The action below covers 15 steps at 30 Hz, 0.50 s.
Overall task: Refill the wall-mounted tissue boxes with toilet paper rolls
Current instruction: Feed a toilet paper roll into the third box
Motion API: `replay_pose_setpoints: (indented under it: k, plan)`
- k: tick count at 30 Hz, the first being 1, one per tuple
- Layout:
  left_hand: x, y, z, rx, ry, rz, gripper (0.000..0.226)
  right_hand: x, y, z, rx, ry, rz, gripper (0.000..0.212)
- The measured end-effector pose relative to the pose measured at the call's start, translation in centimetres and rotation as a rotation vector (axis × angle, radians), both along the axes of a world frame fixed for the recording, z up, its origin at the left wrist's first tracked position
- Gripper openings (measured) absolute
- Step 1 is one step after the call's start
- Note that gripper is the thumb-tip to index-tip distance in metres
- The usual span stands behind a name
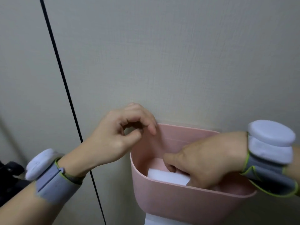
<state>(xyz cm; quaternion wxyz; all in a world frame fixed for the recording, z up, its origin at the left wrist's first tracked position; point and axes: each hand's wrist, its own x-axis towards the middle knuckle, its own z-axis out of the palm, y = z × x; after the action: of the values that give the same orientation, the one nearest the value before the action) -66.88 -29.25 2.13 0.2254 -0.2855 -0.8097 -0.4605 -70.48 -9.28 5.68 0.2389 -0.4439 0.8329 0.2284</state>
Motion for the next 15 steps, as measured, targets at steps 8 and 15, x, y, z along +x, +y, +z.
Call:
replay_pose_setpoints:
  k: [8,15]
  plan:
    - [1.6,2.0,-0.2,0.333,-0.189,0.196,0.025,-0.9,3.4,2.1,-0.385,-0.044,0.087,0.041]
    - [8.5,8.3,-0.7,0.547,-0.027,0.81,0.021,-1.8,8.2,3.0,-0.924,-0.068,0.485,0.029]
